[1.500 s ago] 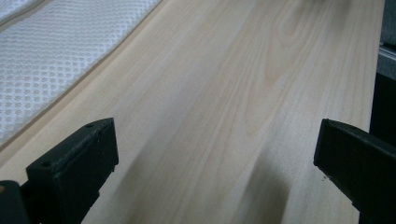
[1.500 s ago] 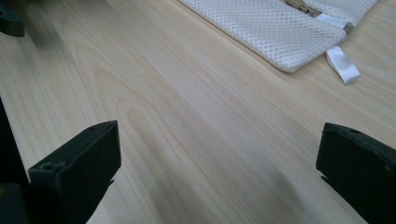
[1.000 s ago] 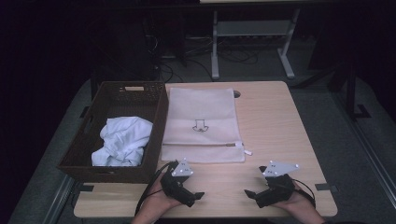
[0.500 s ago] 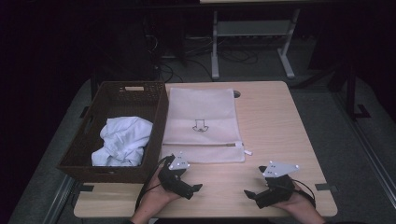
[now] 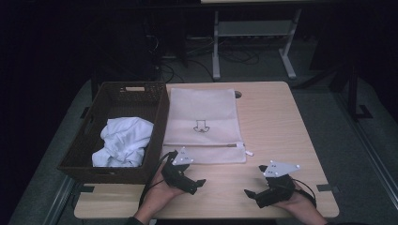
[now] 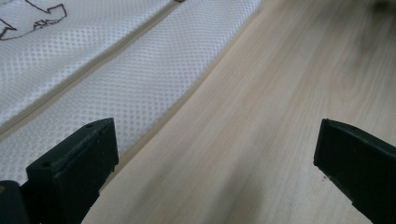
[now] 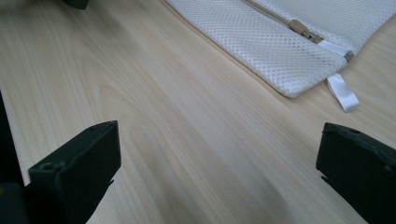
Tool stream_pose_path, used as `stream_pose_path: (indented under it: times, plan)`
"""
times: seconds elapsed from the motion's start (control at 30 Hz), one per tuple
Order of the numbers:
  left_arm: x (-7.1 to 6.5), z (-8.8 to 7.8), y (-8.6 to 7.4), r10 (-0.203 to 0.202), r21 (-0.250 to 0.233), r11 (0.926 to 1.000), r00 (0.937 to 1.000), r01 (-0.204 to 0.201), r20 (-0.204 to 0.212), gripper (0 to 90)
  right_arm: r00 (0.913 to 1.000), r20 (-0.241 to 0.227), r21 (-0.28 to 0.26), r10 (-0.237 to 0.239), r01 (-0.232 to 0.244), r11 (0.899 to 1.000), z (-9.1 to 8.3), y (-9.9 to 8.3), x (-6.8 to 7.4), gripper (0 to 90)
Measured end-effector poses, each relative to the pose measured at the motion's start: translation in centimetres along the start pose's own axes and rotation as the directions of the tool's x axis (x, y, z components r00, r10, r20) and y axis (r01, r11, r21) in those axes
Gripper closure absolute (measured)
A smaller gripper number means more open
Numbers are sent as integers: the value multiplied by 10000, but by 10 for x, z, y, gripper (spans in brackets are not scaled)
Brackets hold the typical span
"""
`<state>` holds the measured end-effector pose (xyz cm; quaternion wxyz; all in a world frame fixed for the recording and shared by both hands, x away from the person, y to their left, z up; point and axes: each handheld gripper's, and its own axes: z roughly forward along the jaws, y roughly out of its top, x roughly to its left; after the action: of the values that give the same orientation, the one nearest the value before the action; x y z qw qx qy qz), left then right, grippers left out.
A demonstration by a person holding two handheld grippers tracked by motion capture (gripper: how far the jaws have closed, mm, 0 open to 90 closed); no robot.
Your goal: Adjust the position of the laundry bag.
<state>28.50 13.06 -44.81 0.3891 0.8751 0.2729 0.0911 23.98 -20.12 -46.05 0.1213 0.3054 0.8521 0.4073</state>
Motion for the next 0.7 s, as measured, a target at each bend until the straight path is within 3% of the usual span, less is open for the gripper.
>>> stream_pose_path:
  times: [0.37,0.7]
  plan:
    - [10,2,6,-192,-41,9998,9998,192,-60,0,10000,-10,-15,-59,59,10000,2,2,2,0]
    - [11,10,18,-61,117,9999,10000,61,-27,0,10000,87,-95,10,-9,10000,-5,-3,2,0]
